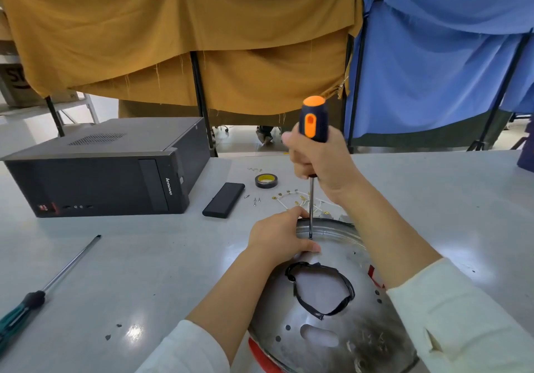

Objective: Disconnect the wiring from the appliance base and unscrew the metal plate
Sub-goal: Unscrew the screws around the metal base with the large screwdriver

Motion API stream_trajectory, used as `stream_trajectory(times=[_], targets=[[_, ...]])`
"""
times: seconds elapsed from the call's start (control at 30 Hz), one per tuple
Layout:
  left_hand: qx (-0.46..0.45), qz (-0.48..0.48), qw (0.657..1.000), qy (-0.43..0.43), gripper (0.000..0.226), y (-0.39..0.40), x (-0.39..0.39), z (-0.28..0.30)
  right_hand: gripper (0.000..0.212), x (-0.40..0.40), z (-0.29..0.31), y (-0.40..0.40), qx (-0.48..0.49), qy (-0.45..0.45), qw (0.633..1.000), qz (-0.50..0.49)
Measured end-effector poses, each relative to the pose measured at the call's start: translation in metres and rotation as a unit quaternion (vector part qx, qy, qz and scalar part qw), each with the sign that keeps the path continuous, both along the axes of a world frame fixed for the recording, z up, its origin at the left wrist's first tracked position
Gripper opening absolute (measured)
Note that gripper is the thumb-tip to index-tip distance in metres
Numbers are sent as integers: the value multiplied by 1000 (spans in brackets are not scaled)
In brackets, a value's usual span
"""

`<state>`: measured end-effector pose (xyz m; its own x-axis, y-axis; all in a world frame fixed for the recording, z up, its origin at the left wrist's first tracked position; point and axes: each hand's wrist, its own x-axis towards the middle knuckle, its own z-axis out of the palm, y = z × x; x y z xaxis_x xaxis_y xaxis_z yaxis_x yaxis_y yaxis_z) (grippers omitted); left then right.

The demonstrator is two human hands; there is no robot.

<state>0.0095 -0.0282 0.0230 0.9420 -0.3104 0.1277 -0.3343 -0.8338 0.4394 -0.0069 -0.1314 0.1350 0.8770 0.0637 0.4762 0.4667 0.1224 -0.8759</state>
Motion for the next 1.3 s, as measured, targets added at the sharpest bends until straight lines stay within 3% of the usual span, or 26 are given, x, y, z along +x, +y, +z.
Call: stream_trajectory(times=[0.03, 0.1, 0.2, 0.3, 0.37, 0.4, 0.47, 0.53, 0.57, 0.63, 0.7, 0.77, 0.83, 0.9, 1.0, 1.07, 1.1, 1.17, 1.23, 1.3], targets=[[1, 0, 1000, -2, 54, 0, 0, 0, 28, 0, 3, -1, -21, 19, 997, 76], [1, -1, 1000, -4, 57, 0, 0, 1, 27, -1, 3, -1, -45, 21, 994, 102], [0, -2, 1000, -7, 60, 0, 1, -1, 26, -2, -4, 8, -60, -37, 996, -58], [-14, -4, 1000, -7, 62, 0, 2, -3, 28, -5, -13, 16, -50, -109, 953, -280], [-18, -5, 1000, -7, 62, 1, 3, -3, 27, -5, -11, 17, 12, -106, 945, -309], [-16, -4, 1000, -7, 62, 1, 3, -3, 26, -5, -7, 15, 27, -84, 957, -277], [-6, -3, 1000, -5, 62, 0, 2, -2, 25, -6, -1, 5, -13, -35, 995, -96], [0, -2, 1000, -7, 63, 0, 2, -2, 24, -5, 4, -4, -53, 2, 994, 96], [0, -2, 1000, -7, 62, 1, 1, -1, 24, -4, 5, -6, -55, 13, 990, 128], [-7, -2, 1000, -2, 61, 1, 1, -1, 23, -2, 4, -6, -42, 11, 997, 62], [-14, -1, 1000, -1, 62, 1, 1, -1, 21, 0, 0, -3, -27, -16, 995, -99], [-15, -4, 1000, -4, 62, 1, 1, -3, 23, 2, -6, 0, 8, -31, 966, -256], [-11, -5, 1000, -8, 62, 1, 2, -3, 24, 3, -10, -2, 72, -23, 943, -324], [-8, -6, 1000, -10, 61, 1, 2, -3, 22, 5, -7, -9, 114, 6, 957, -267], [-2, -3, 1000, -5, 61, 0, 2, -2, 31, 4, -1, -25, 59, 36, 997, 44], [3, -1, 1000, -7, 62, 0, 2, -2, 32, 4, 2, -30, 16, 38, 990, 138], [4, -1, 1000, -7, 61, 0, 2, -1, 32, 5, 2, -29, 9, 35, 992, 118], [2, -1, 1000, -3, 62, 0, 2, -1, 28, 5, -2, -24, -9, 8, 1000, -17], [-6, 2, 1000, 0, 62, 0, 2, -2, 23, 4, -5, -18, -20, -20, 982, -185], [-13, 1, 1000, 4, 62, 1, 2, -3, 26, 4, -7, -14, 15, -22, 961, -274]])
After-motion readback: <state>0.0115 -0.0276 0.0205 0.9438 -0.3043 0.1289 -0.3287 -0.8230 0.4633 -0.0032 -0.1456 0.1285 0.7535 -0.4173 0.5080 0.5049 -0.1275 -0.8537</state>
